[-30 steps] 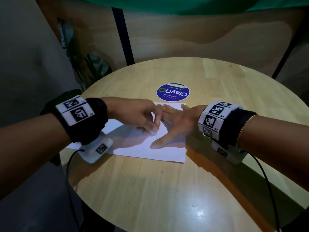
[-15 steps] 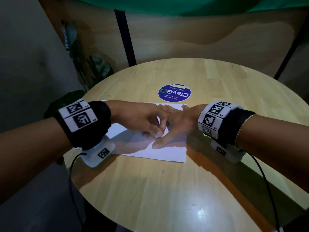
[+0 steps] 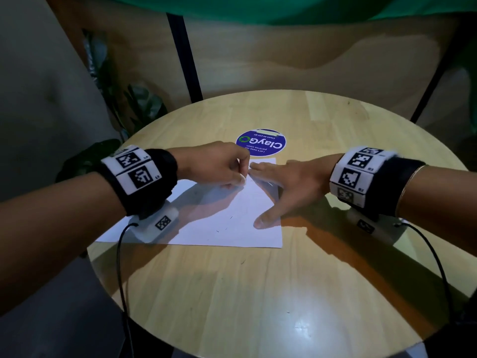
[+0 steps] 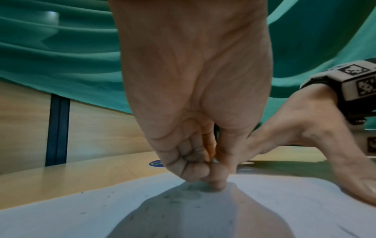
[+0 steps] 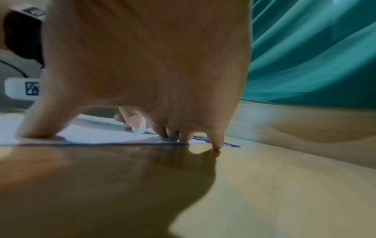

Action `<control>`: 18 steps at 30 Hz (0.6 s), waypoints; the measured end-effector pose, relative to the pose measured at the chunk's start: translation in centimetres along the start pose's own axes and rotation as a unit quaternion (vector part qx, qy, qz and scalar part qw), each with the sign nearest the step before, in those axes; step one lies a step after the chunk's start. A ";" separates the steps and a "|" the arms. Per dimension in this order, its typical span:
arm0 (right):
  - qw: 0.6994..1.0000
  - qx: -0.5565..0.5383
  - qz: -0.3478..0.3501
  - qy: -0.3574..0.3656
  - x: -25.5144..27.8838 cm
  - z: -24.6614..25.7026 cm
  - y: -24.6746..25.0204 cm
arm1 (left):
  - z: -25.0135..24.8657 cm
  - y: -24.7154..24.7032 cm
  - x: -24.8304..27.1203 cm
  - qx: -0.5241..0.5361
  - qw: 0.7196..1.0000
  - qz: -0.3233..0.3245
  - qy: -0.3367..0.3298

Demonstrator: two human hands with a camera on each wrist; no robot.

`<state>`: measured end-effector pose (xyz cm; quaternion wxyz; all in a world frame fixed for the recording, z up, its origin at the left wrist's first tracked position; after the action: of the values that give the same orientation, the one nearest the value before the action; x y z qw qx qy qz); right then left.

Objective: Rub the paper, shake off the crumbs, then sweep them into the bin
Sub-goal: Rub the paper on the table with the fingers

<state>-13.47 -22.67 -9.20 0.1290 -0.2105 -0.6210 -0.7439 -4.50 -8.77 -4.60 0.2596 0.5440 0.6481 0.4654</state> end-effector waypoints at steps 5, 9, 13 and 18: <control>1.000 -0.003 0.017 -0.005 0.0 0.7 -1.0 | -1.6 -1.4 0.0 0.077 0.989 0.126 -0.024; 1.000 -0.002 0.022 -0.013 0.7 1.1 -0.9 | -1.0 -0.2 -0.8 0.016 0.999 0.034 -0.020; 1.000 0.004 0.021 -0.020 0.9 1.5 -0.8 | -2.0 -1.8 -0.2 0.097 0.989 0.108 -0.009; 0.999 0.004 0.022 -0.026 1.7 1.6 -0.5 | -1.1 -0.5 -1.0 0.024 1.000 0.004 -0.001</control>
<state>-14.95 -20.84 -8.63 0.1305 -0.2429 -0.6221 -0.7328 -5.38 -10.00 -4.73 0.2451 0.5533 0.6565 0.4502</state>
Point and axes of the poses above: each hand's wrist, its own x-axis away from the middle knuckle, its own y-axis out of the back of the hand, z = x × y, the point moved 5 cm from there along -x, towards the middle knuckle, and after that the axes turned 12 degrees about -y, right-handed, at the moved point
